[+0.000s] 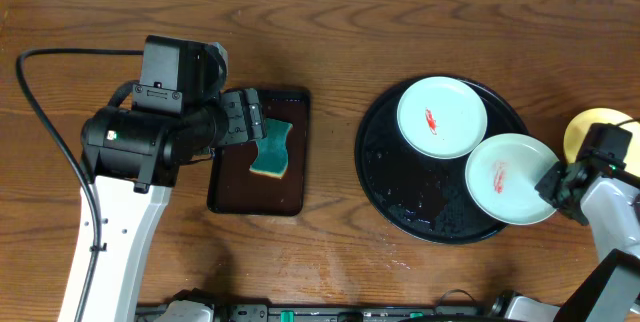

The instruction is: Clean dirty plates on tray and stack at the side

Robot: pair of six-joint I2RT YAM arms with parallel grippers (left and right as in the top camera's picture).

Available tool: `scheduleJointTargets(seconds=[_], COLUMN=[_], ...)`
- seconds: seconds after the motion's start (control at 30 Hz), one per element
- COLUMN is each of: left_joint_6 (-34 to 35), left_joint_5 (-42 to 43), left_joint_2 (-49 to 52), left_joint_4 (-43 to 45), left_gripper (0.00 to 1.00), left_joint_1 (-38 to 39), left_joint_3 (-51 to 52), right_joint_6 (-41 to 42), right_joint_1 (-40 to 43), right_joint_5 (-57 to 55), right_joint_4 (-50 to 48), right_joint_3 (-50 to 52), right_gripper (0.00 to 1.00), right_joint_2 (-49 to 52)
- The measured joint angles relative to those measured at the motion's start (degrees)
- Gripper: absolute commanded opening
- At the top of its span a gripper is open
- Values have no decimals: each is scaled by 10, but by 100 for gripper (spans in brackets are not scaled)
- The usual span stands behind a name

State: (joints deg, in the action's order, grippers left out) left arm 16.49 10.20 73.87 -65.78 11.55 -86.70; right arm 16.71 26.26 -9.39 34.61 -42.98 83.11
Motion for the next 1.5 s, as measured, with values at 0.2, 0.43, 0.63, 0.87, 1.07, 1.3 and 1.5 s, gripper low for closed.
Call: scheduleJointTargets(seconds=[0.2, 0.43, 0.63, 0.87, 1.07, 1.3, 1.5], left_joint_6=[0, 0, 0, 0, 0, 0, 0], left_joint_5=[0, 0, 0, 0, 0, 0, 0], left_joint_2=[0, 0, 0, 0, 0, 0, 0], left_joint_4=[0, 0, 0, 0, 0, 0, 0], left_gripper=[84, 84, 84, 84, 84, 84, 84], left_joint_1=[0, 0, 0, 0, 0, 0, 0], left_joint_3=[0, 0, 0, 0, 0, 0, 0], right_joint_6=[7, 5, -42, -71, -66, -28, -9], right_joint_1=[28, 31, -9, -181, -232, -182, -115], right_joint_5=[28, 67, 181, 225, 166, 125, 121], right_joint_4=[6, 47, 49, 61, 60, -32, -129], right_joint_3=[0, -1, 0, 4, 11, 15, 16], right_gripper=[1, 1, 1, 1, 1, 1, 1], right_joint_2=[0, -27, -98, -120, -87, -47, -21])
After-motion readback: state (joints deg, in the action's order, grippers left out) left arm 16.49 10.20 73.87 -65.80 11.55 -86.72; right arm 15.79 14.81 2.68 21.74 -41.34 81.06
